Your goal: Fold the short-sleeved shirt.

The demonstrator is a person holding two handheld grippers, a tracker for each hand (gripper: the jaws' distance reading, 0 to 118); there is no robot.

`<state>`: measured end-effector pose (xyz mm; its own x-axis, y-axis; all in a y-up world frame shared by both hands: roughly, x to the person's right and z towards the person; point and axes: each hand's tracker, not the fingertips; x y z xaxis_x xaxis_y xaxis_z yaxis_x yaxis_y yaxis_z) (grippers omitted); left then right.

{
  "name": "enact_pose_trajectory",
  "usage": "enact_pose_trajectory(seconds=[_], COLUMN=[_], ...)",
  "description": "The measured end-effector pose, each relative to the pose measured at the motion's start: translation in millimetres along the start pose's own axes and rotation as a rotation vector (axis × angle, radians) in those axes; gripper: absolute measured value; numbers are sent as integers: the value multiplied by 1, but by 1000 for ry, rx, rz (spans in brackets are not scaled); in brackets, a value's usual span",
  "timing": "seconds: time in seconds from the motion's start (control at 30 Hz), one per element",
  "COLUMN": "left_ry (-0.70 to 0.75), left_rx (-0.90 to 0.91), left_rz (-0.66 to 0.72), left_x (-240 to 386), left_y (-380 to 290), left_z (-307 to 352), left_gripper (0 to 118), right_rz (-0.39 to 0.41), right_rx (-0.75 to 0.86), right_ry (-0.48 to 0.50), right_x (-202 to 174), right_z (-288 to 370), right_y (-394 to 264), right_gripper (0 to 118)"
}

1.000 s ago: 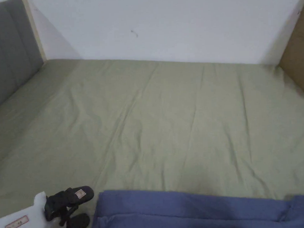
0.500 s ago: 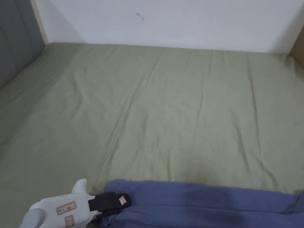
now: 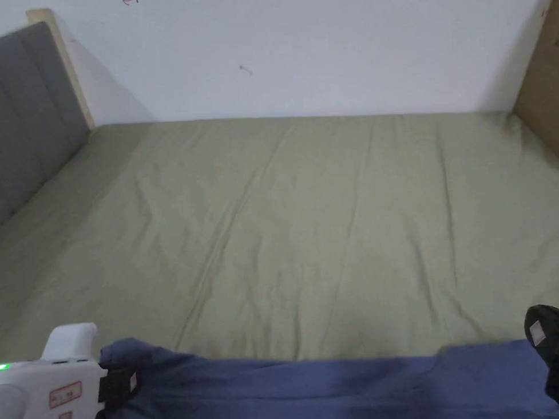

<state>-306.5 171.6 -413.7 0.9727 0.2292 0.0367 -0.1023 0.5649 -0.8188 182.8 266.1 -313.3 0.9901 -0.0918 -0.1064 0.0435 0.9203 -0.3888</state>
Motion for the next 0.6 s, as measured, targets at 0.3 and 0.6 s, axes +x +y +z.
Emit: enact_pose_trajectory(seconds=[0.3,0.6], left_ry=[-417,-401], left_rx=[-122,-87], left_rz=[-5,-43], left_x=[186,219], left_y=[22,29], left_z=[-75,-77], left_gripper=[17,111], right_rz=[-66,-140], right_rx=[-33,-51], right_ry=[-46,-99], right_x=[34,61], right_z=[18,26], right_y=[-13,-21], right_gripper=[2,2])
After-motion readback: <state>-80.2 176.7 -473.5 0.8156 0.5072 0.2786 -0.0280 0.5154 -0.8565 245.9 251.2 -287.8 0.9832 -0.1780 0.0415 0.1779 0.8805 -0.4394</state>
